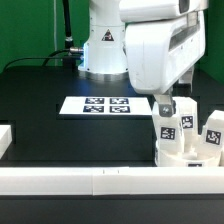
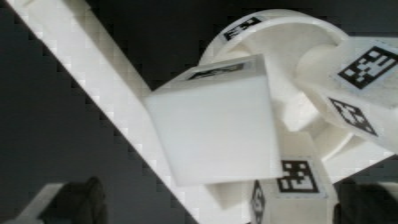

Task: Assemble stool

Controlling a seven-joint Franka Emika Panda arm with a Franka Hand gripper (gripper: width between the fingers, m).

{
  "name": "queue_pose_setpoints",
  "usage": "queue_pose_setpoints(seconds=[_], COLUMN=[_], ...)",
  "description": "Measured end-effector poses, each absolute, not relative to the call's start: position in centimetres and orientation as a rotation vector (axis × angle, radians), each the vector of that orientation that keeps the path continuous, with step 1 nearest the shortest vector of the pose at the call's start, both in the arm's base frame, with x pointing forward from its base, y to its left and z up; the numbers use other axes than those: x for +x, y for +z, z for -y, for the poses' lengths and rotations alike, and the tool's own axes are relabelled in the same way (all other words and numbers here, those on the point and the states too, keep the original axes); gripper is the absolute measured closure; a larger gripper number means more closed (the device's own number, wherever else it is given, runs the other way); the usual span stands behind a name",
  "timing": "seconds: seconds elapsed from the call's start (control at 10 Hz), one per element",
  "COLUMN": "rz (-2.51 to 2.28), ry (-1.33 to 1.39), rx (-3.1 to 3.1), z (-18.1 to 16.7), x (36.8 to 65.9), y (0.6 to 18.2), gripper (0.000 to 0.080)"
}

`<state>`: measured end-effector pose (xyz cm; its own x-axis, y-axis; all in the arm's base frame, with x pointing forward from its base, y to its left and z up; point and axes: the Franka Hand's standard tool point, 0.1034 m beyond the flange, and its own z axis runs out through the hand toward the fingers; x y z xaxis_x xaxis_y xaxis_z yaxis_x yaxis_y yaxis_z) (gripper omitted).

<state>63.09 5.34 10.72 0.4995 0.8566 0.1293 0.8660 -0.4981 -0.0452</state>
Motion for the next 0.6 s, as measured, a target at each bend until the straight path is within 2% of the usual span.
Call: queue_pose_setpoints(seconds=[0.6], rz=[1.511], ry=[-0.098], rx=[-2.614], z=[-5.5], x=[62.4], y=[8.8], gripper=[0.0151])
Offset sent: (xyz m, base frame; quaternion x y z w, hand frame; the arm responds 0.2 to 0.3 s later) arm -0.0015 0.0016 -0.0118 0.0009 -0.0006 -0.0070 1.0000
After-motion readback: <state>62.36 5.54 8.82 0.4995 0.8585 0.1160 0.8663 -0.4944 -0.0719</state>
